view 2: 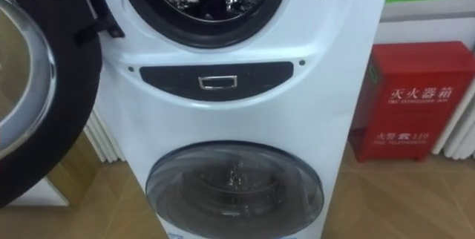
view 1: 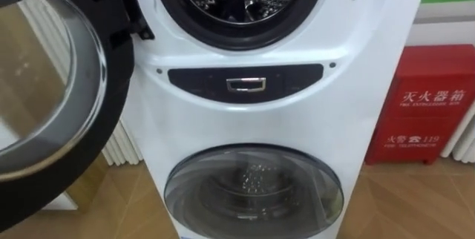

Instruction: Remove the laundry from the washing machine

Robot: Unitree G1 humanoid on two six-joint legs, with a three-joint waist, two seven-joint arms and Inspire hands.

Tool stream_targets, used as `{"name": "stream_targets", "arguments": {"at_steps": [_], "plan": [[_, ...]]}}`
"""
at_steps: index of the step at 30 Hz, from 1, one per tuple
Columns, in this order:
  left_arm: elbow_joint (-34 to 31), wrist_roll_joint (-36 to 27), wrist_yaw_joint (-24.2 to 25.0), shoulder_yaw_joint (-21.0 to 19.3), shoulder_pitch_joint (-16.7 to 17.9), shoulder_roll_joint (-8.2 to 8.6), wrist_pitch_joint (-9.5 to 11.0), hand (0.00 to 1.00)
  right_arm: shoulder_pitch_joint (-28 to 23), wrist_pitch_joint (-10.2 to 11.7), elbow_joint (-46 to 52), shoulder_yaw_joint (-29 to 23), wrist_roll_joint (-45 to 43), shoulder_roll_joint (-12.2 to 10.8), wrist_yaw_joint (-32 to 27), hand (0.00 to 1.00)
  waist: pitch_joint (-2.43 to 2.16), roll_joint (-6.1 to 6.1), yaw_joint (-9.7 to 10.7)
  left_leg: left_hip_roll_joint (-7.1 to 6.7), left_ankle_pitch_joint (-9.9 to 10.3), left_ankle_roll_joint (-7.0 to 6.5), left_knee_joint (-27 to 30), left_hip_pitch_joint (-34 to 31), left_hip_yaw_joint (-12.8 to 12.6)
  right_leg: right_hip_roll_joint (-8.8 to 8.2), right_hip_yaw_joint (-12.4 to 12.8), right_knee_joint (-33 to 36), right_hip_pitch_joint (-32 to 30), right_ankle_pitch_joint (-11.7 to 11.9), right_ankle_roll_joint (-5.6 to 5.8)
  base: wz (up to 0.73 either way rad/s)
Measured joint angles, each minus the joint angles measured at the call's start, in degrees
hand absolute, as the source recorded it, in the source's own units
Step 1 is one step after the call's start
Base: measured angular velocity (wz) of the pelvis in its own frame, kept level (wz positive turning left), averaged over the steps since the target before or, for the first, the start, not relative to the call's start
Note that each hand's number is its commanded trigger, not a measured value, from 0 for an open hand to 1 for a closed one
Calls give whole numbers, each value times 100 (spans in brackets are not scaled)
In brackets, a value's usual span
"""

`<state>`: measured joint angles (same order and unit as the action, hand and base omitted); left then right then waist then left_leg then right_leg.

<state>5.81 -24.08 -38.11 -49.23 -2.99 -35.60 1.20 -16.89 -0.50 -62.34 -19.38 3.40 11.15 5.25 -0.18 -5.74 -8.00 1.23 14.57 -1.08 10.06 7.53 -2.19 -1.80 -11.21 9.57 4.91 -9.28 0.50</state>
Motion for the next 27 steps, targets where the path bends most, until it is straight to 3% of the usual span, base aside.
{"name": "stream_targets", "arguments": {"at_steps": [3, 5, 7, 9, 10, 12, 15, 18, 22, 25, 27], "plan": [[-129, 275, -3, 56, -176, -56, -127, 0, -31, -34, -75, 0, 3, -6, 108, 0, 15, 21, 94, -9, -11, -17, -18, 10, 106, -20, -33, 3, 59, -2, 4, 20], [-521, 518, -3, 56, -176, 51, -227, 0, 20, -25, -160, 31, 7, -29, 128, 0, 43, 73, 129, -13, -12, -17, 21, -3, 139, -26, -63, 5, 83, -2, 4, 19], [-1025, 627, 1, 107, -162, 291, -265, 0, 48, -35, -241, 102, 6, -26, 180, 0, 82, 134, 152, -22, -16, -24, 59, -23, 202, -41, -46, 2, 112, -12, 20, 28], [-1818, 686, 1, 224, -92, 797, -308, 0, 64, -43, -287, 252, 31, -1, 257, 0, 97, 174, 218, -105, -46, -64, 143, -118, 387, -92, -81, -66, 115, -17, 40, 43], [-2069, 694, 1, 261, -53, 947, -320, 0, 77, -44, -309, 266, 71, 0, 289, 0, 98, 178, 222, -117, -60, -76, 146, -143, 419, -103, -93, -76, 114, -10, 51, 36], [-2995, 719, 33, 492, 165, 1473, -307, 0, 171, -54, -491, 365, 195, 15, 398, 0, 96, 239, 261, -195, -127, -113, 147, -206, 563, -168, -154, -79, 113, -5, 72, 34], [-3424, 924, 199, 872, 321, 1736, -145, 0, 262, -87, -576, 461, 229, 10, 448, 0, 90, 294, 297, -258, -207, -137, 138, -241, 669, -212, -173, -79, 124, 9, 98, 24], [-3430, 900, 608, 1214, 356, 1863, -44, 0, 324, -96, -642, 490, 345, 13, 405, 0, 91, 297, 309, -299, -281, -151, 134, -293, 740, -242, -199, -84, 114, 48, 128, 16], [-3389, 662, 1280, 1477, 634, 1884, -93, 0, 389, -264, -602, 582, 539, 10, 297, 0, 84, 286, 336, -298, -339, -124, 133, -298, 725, -237, -157, -82, 97, 63, 177, -3], [-3272, 569, 1792, 1902, 757, 1901, -330, 0, 410, -360, -433, 700, 602, 7, 162, 0, 80, 282, 380, -295, -380, -105, 133, -340, 700, -236, -141, -74, 66, 114, 160, -4], [-3196, 619, 2371, 2400, 801, 1910, -632, 0, 447, -457, -256, 768, 670, 5, 68, 0, 67, 256, 460, -292, -397, -103, 160, -429, 669, -232, -120, -74, -22, 161, 148, -7]]}}
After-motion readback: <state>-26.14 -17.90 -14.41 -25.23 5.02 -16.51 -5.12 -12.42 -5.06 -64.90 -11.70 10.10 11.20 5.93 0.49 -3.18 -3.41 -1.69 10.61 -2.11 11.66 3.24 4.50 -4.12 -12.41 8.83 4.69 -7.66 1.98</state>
